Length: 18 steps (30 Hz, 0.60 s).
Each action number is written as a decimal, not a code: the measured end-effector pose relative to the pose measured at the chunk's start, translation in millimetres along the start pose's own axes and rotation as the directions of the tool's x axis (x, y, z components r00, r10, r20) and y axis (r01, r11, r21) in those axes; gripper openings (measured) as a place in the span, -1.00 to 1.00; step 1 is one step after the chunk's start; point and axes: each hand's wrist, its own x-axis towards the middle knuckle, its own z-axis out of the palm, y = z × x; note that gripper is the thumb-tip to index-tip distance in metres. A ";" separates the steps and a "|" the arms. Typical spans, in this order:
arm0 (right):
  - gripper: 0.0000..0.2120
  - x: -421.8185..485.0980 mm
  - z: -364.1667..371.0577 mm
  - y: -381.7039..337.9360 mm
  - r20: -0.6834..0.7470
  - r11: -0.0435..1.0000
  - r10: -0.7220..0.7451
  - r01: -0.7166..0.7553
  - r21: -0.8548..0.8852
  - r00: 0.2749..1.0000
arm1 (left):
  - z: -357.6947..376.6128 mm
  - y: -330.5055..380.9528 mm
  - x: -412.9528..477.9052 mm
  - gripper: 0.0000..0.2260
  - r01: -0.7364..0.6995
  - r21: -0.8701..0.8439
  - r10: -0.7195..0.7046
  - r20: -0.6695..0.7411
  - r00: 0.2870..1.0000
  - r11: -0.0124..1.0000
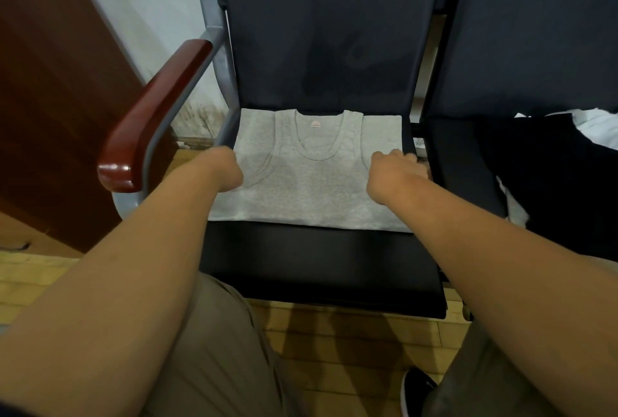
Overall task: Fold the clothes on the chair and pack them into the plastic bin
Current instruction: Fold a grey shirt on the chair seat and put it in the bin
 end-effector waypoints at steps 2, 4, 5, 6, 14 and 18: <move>-0.92 0.5 6.0 -5.5 0.047 0.989 -0.113 0.108 0.106 0.992 | -0.7 9.4 -9.7 -0.80 -0.120 -0.002 0.119 0.064 0.991 0.993; -0.93 1.0 13.4 -9.0 0.096 0.965 -0.222 0.204 0.163 0.970 | 2.7 13.8 -17.6 -0.87 -0.203 -0.119 0.221 0.173 0.960 0.972; -0.92 -1.1 15.8 -10.1 0.126 0.956 -0.262 0.240 0.169 0.957 | 4.2 16.1 -21.1 -0.87 -0.234 -0.173 0.268 0.208 0.941 0.957; -0.89 -4.1 18.5 -10.9 0.155 0.949 -0.291 0.265 0.170 0.944 | 5.8 18.5 -24.8 -0.84 -0.271 -0.206 0.315 0.230 0.921 0.940; -0.52 -30.1 27.1 0.2 0.283 0.948 -0.305 0.261 0.184 0.909 | 34.1 28.2 -33.7 -0.83 -0.309 -0.160 0.347 0.353 0.869 0.937; -0.55 -44.7 24.0 7.4 0.345 0.953 -0.301 0.270 0.135 0.889 | 35.0 32.6 -47.5 -0.82 -0.281 -0.219 0.350 0.412 0.841 0.934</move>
